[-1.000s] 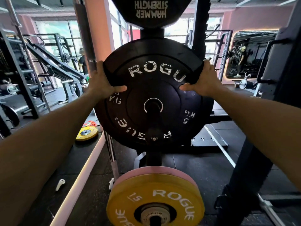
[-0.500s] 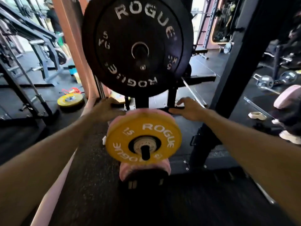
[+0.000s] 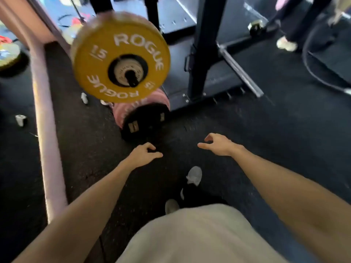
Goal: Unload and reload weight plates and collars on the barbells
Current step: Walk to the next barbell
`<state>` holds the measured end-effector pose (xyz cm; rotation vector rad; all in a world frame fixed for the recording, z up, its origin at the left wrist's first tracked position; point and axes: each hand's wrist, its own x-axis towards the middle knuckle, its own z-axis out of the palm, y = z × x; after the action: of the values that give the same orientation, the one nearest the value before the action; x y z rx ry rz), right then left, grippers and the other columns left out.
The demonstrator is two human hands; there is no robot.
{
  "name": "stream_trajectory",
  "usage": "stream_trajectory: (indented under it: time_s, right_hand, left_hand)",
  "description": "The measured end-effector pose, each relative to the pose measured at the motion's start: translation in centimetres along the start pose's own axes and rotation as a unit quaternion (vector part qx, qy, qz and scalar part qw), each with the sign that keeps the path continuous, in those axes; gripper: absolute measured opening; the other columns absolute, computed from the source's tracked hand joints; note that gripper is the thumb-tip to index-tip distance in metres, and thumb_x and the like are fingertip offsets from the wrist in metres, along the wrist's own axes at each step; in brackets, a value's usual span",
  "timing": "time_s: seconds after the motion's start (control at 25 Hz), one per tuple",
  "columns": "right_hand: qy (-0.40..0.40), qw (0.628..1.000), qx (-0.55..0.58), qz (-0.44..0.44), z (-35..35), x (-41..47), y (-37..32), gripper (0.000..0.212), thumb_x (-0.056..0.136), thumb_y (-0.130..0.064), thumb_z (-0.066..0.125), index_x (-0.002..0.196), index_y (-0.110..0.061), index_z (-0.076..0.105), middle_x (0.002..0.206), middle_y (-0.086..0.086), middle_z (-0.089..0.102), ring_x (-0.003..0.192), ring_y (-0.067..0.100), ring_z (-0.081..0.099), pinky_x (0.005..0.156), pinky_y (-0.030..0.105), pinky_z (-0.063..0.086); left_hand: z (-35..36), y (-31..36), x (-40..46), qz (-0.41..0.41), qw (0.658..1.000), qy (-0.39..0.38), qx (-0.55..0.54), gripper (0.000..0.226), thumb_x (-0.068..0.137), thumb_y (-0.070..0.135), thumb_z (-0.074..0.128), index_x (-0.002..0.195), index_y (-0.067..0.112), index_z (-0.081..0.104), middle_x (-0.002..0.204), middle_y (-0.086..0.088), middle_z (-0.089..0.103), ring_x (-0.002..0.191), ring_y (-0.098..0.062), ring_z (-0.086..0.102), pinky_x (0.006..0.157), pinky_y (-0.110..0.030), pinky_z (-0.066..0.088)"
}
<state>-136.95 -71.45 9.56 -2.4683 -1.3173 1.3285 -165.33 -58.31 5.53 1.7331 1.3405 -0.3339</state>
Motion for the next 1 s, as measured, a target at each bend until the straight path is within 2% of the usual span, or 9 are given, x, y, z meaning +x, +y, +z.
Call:
stream_trajectory:
  time_s: [0.08, 0.2, 0.24, 0.32, 0.48, 0.64, 0.8, 1.0]
  right_hand:
    - [-0.026, 0.998, 0.043, 0.045, 4.0, -2.7, 5.2, 0.064, 0.089, -0.061, 0.056, 0.133, -0.016, 0.050, 0.138, 0.004, 0.052, 0.125, 0.025, 0.050, 0.107, 0.043, 0.038]
    - [-0.059, 0.988, 0.094, 0.110, 9.1, -6.7, 11.8, 0.056, 0.090, -0.054, 0.059, 0.128, -0.013, 0.054, 0.131, 0.008, 0.057, 0.116, 0.025, 0.054, 0.095, 0.036, 0.045]
    - [-0.067, 0.983, 0.109, 0.133, 10.6, -8.2, 14.0, 0.053, 0.090, -0.054, 0.061, 0.124, -0.013, 0.056, 0.127, 0.007, 0.060, 0.112, 0.025, 0.057, 0.092, 0.036, 0.047]
    - [-0.081, 0.973, 0.126, 0.173, 13.0, -10.8, 18.0, 0.049, 0.088, -0.055, 0.062, 0.119, -0.017, 0.059, 0.120, 0.005, 0.064, 0.109, 0.023, 0.059, 0.094, 0.038, 0.049]
    - [-0.064, 0.956, 0.176, 0.225, 14.2, -14.1, 25.5, 0.049, 0.087, -0.054, 0.063, 0.120, -0.019, 0.059, 0.123, 0.004, 0.062, 0.110, 0.023, 0.058, 0.095, 0.036, 0.047]
    - [-0.039, 0.946, 0.221, 0.233, 10.9, -16.3, 35.0, 0.050, 0.089, -0.049, 0.063, 0.124, -0.014, 0.058, 0.129, 0.006, 0.059, 0.116, 0.025, 0.056, 0.093, 0.034, 0.045]
    - [0.026, 0.942, 0.235, 0.237, 4.3, -17.6, 45.0, 0.047, 0.091, -0.046, 0.061, 0.115, -0.005, 0.064, 0.121, 0.012, 0.064, 0.111, 0.030, 0.059, 0.091, 0.035, 0.046]
    - [0.033, 0.927, 0.279, 0.250, -1.2, -17.2, 52.7, 0.046, 0.096, -0.041, 0.056, 0.118, -0.002, 0.062, 0.122, 0.013, 0.063, 0.110, 0.031, 0.059, 0.094, 0.038, 0.046]
  left_hand:
    - [5.2, -0.6, -1.1, -0.010, 0.998, -0.065, 0.021, 0.052, 0.072, 0.066, 0.069, 0.110, 0.033, 0.056, 0.100, 0.011, 0.056, 0.085, -0.004, 0.053, 0.065, -0.022, 0.038]
    - [11.7, -0.2, -2.3, -0.010, 0.988, -0.135, 0.074, 0.055, 0.068, 0.069, 0.068, 0.108, 0.032, 0.058, 0.108, 0.007, 0.059, 0.096, -0.012, 0.055, 0.075, -0.028, 0.040]
    - [13.7, 0.5, -2.6, -0.009, 0.983, -0.155, 0.094, 0.055, 0.067, 0.069, 0.069, 0.107, 0.032, 0.059, 0.108, 0.006, 0.059, 0.095, -0.012, 0.054, 0.074, -0.028, 0.040]
    - [17.2, 2.4, -3.1, -0.005, 0.974, -0.187, 0.131, 0.056, 0.066, 0.069, 0.069, 0.106, 0.032, 0.059, 0.107, 0.006, 0.059, 0.089, -0.007, 0.054, 0.068, -0.026, 0.040]
    - [23.2, 8.6, -2.9, 0.023, 0.950, -0.247, 0.192, 0.055, 0.066, 0.067, 0.070, 0.106, 0.032, 0.058, 0.108, 0.006, 0.058, 0.091, -0.008, 0.054, 0.071, -0.028, 0.041]
    - [30.0, 18.1, -1.3, 0.045, 0.933, -0.267, 0.236, 0.051, 0.071, 0.062, 0.070, 0.109, 0.032, 0.054, 0.109, 0.005, 0.056, 0.099, -0.013, 0.051, 0.080, -0.033, 0.039]
    - [36.4, 28.3, -0.2, 0.076, 0.938, -0.239, 0.239, 0.046, 0.073, 0.062, 0.068, 0.105, 0.030, 0.060, 0.108, 0.006, 0.057, 0.092, -0.010, 0.050, 0.075, -0.031, 0.036]
    - [40.6, 38.1, 1.9, 0.093, 0.934, -0.245, 0.242, 0.048, 0.068, 0.064, 0.067, 0.101, 0.030, 0.061, 0.106, 0.007, 0.059, 0.097, -0.012, 0.054, 0.080, -0.033, 0.042]
